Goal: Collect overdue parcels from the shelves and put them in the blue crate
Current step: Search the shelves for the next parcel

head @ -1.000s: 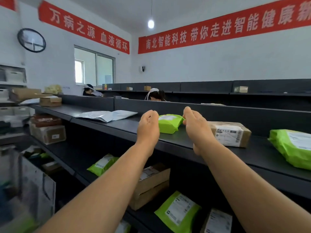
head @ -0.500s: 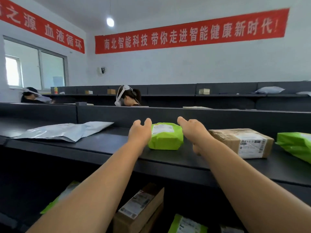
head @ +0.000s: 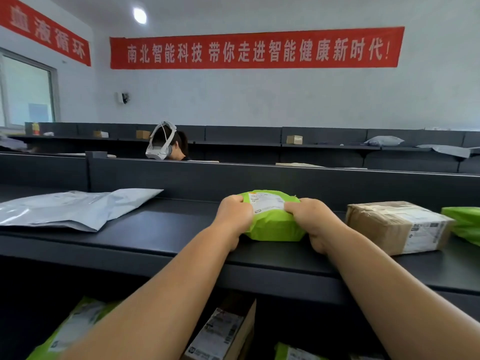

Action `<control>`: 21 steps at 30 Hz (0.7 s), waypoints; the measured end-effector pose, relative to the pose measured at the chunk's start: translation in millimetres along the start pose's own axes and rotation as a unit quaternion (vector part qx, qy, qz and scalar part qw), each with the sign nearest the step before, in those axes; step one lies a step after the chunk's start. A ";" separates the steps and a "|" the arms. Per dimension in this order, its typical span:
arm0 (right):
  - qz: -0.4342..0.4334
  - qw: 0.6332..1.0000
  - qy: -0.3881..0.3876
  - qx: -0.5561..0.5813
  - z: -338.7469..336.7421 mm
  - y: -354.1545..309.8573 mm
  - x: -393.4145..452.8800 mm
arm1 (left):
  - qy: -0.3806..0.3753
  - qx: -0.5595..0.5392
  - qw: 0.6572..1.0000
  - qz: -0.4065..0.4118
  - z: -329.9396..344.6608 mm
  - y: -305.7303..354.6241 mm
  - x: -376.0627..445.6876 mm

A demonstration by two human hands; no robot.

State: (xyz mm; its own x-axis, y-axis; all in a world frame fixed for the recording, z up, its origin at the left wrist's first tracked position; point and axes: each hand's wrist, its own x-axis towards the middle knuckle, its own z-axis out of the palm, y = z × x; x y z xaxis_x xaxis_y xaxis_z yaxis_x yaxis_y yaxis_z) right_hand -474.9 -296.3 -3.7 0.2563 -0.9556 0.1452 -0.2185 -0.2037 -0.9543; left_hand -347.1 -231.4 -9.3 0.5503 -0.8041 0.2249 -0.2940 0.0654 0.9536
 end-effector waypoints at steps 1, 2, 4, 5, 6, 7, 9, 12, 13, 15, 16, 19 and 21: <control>-0.008 1.000 -0.002 0.005 -0.9 1.0 0.8 | -0.004 -0.022 1.000 0.004 -0.2 -0.1 -0.7; -0.017 1.000 -0.001 0.013 -1.7 2.2 1.4 | -0.003 -0.042 0.999 0.010 -0.5 0.5 -2.3; -0.031 0.999 0.006 0.043 -3.9 3.0 0.6 | -0.005 -0.079 0.997 0.027 -1.0 1.4 -5.0; -0.034 0.998 0.006 0.061 -5.4 3.1 -0.2 | -0.009 -0.092 0.995 0.035 -1.2 1.3 -5.1; -0.036 0.996 0.006 0.081 -6.7 3.3 -0.8 | -0.011 -0.102 0.994 0.043 -1.2 1.0 -6.0; -0.038 0.994 0.005 0.102 -8.1 3.2 -1.5 | -0.011 -0.109 0.993 0.052 -1.2 0.6 -6.7; -0.051 0.989 0.008 0.137 -11.1 3.5 -2.2 | -0.010 -0.126 0.989 0.074 -0.9 0.1 -8.2; -0.080 0.982 0.026 0.168 -13.1 2.7 -4.6 | -0.012 -0.154 0.981 0.119 -0.9 1.5 -12.6; -0.086 0.980 0.032 0.175 -13.4 2.5 -5.0 | -0.013 -0.164 0.978 0.131 -1.1 2.2 -14.3; -0.095 0.977 0.040 0.186 -13.4 2.4 -6.5 | -0.013 -0.180 0.972 0.148 -1.4 3.1 -16.8; -0.099 0.976 0.042 0.191 -13.6 2.6 -6.8 | -0.015 -0.188 0.970 0.155 -1.3 3.3 -17.8; -0.115 0.971 0.048 0.207 -14.2 2.9 -8.1 | -0.014 -0.204 0.964 0.171 -1.3 4.6 -20.4; -0.123 0.967 0.051 0.216 -14.4 2.2 -9.0 | -0.014 -0.209 0.961 0.180 -1.5 5.5 -21.8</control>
State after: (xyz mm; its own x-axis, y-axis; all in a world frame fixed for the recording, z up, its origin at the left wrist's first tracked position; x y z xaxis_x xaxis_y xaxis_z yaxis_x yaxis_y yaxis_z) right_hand -491.2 -291.3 -3.3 0.1518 -0.9099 0.3861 0.2569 -0.3409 -0.9043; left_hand -359.6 -212.6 -8.7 0.4486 -0.6999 0.5558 -0.1180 0.5701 0.8131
